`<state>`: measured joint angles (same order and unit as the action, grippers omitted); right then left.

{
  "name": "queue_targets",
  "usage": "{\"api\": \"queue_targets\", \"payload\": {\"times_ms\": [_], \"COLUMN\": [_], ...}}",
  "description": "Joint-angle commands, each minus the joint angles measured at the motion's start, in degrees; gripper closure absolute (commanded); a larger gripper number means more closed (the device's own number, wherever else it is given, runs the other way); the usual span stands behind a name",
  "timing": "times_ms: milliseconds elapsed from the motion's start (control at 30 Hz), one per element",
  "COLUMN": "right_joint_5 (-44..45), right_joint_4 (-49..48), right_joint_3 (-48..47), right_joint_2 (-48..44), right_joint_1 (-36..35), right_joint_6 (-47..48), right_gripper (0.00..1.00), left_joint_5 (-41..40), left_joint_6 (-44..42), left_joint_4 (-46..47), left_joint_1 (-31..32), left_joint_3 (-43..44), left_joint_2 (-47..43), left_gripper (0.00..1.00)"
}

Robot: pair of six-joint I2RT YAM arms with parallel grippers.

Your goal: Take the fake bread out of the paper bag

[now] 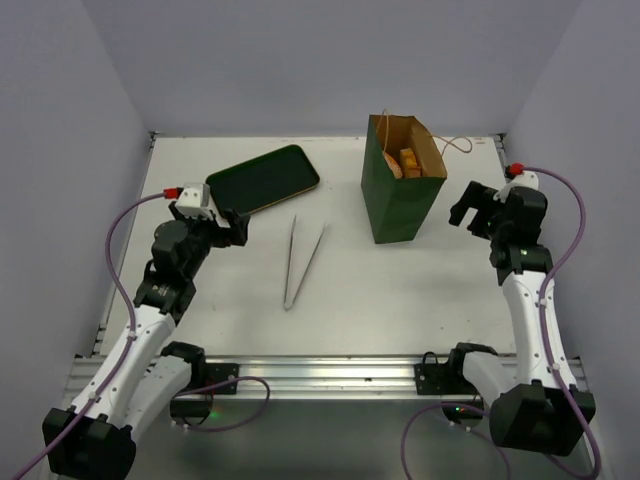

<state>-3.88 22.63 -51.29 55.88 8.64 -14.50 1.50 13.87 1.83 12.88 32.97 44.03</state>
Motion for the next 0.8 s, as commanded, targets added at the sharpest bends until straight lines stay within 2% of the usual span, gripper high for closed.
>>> {"api": "queue_targets", "payload": {"times_ms": [0, 67, 167, 200, 233, 267, 300, 467, 600, 667, 700, 767], "right_joint_5": [-1.99, -7.43, -24.72, -35.74, -39.59, -41.19, -38.08, -28.56, -27.41, -24.09, -22.50, -20.04], "right_joint_4": [-1.45, -2.24, -1.90, -1.02, 4.12, 7.13, 9.16, 7.96, 7.78, 7.52, 6.90, 3.48], "right_joint_3": [-0.92, -0.74, -0.83, -2.31, -3.72, -5.73, -9.50, -16.38, -26.19, -30.17, -32.97, -34.84], "right_joint_2": [-0.50, -1.03, -2.79, -2.97, -2.45, -1.92, -0.69, 3.26, 12.04, 17.30, 18.55, 21.80], "right_joint_1": [-0.12, -0.03, -0.12, -0.21, -0.47, -0.91, -1.52, -2.23, -2.14, -2.14, -2.14, -2.14], "right_joint_6": [0.08, 6.04, 18.24, 22.63, 31.72, 34.95, 36.55, 30.70, 18.58, 11.19, 8.81, 3.44], "right_gripper": [0.01, 0.01, 0.01, 0.01, 0.01, 0.01, 0.01, 0.01, 0.01, 0.02, 0.03, 0.13], "left_joint_5": [1.93, 2.46, 3.25, 3.42, 3.95, 4.13, 4.65, 5.27, 5.27, 5.27, 5.27, 5.36], "left_joint_6": [-1.30, -1.30, -1.39, -1.39, -1.47, -1.56, -1.56, -1.91, -2.26, -2.27, -2.27, -2.44], "left_joint_4": [0.64, 0.55, 0.46, 0.37, 0.37, 0.29, 0.20, 0.11, 0.02, 0.02, 0.02, 0.02], "left_joint_1": [0.04, 0.04, 0.04, 0.04, 0.04, 0.04, 0.04, 0.04, 0.04, 0.04, 0.04, 0.04], "left_joint_3": [2.71, 2.71, 2.71, 2.71, 2.89, 2.89, 3.06, 3.24, 3.24, 3.15, 3.24, 3.33], "left_joint_2": [0.18, 0.44, 0.79, 0.88, 1.23, 1.41, 1.58, 2.64, 2.81, 2.90, 2.99, 3.25], "left_gripper": [0.00, 0.00, 0.00, 0.00, 0.00, 0.00, 0.00, 0.00, 0.00, 0.00, 0.00, 0.00]}}
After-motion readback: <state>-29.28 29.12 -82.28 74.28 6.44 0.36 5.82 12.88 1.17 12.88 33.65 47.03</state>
